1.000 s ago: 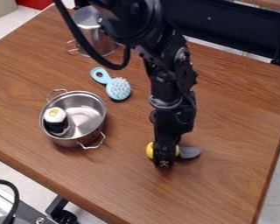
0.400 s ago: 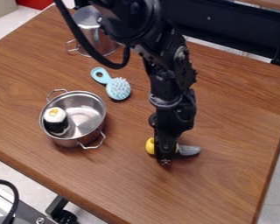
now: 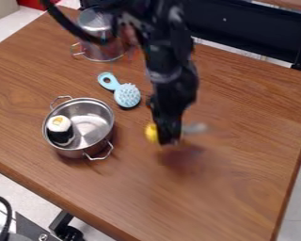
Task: Put the knife between the two silver pots
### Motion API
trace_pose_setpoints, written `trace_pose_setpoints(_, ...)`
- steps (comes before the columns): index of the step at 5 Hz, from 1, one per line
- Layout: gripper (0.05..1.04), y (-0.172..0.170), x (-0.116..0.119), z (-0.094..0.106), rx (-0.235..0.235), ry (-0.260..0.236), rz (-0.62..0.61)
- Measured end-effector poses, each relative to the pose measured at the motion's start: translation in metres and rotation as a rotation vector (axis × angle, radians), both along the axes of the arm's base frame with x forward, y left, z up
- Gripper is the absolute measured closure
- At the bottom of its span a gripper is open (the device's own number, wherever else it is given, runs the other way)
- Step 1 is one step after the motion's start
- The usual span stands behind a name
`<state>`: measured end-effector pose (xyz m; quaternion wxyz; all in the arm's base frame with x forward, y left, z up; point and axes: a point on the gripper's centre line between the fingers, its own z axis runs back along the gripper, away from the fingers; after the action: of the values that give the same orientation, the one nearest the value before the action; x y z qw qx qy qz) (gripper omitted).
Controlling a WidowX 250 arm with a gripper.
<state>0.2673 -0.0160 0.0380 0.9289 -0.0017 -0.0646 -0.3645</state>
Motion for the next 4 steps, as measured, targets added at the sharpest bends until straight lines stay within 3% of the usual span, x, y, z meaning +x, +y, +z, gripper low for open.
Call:
trace_pose_setpoints(1,0.743,0.021,0.005,0.006,0.023,-0.037,0.216)
trace_pose_setpoints(2,0.743,0.045,0.012,0.016,0.048,-0.038,0.403)
trace_pose_setpoints(3,0.743,0.073,0.018,0.028,0.019,-0.048,0.498)
trace_pose_setpoints(4,0.743,0.104,0.021,0.033,-0.001,-0.071,0.501)
